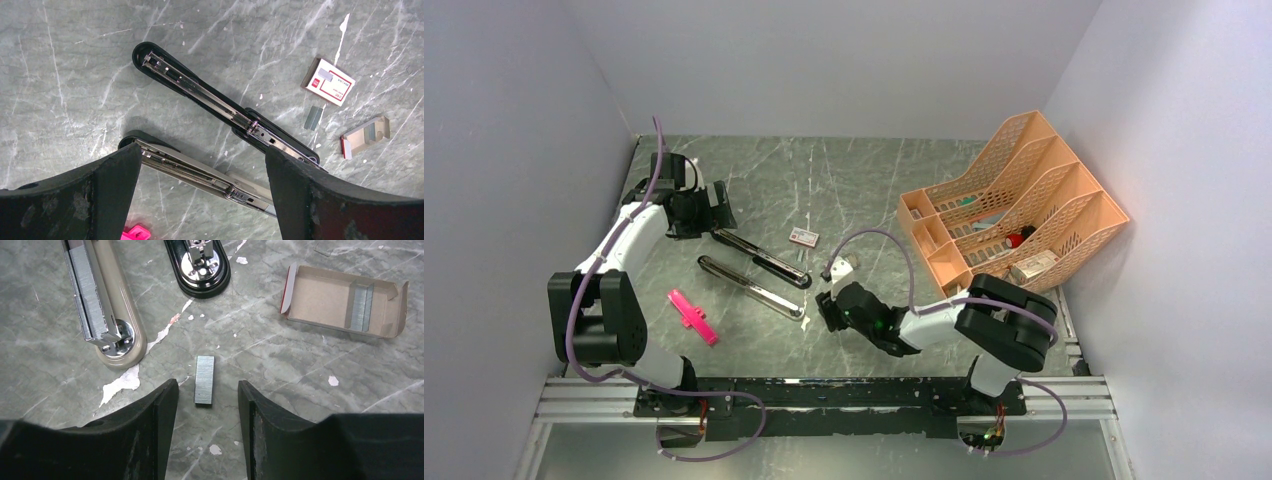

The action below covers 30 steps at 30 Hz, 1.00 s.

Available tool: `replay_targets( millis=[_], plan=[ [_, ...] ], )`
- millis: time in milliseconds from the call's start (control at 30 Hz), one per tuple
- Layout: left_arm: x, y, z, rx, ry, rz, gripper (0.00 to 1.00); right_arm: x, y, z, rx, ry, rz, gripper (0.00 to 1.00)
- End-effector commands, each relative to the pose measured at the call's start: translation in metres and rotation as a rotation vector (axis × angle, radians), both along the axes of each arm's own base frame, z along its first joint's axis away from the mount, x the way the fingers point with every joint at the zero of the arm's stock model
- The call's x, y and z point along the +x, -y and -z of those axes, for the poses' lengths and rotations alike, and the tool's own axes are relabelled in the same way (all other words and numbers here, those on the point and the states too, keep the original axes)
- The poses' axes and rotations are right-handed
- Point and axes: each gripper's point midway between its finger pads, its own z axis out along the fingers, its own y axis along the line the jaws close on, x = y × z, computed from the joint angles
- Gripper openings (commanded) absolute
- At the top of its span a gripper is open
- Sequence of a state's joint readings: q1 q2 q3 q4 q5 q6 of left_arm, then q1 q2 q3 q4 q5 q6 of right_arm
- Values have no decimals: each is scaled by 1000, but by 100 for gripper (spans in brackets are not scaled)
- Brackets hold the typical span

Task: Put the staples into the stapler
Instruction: Pick up the staple from the center of the board.

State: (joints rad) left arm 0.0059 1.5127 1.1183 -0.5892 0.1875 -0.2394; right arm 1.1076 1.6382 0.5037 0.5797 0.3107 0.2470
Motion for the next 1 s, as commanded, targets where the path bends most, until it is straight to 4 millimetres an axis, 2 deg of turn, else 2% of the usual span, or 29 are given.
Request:
replay_targets(
  millis=[0, 167, 500, 700, 967],
  plan=[
    [5, 0, -15, -17, 44, 11, 98, -5, 7, 14, -5, -33, 18, 49],
    [5, 1, -15, -17, 43, 12, 97, -8, 9, 23, -14, -55, 14, 41],
    [5, 1, -15, -18, 43, 14, 97, -14, 18, 25, -33, -76, 19, 40],
    [5, 1, -14, -17, 42, 14, 97, -16, 22, 27, -49, -82, 15, 36],
    [5, 1, -14, -17, 42, 14, 97, -17, 22, 32, -69, -89, 6, 23]
  ],
)
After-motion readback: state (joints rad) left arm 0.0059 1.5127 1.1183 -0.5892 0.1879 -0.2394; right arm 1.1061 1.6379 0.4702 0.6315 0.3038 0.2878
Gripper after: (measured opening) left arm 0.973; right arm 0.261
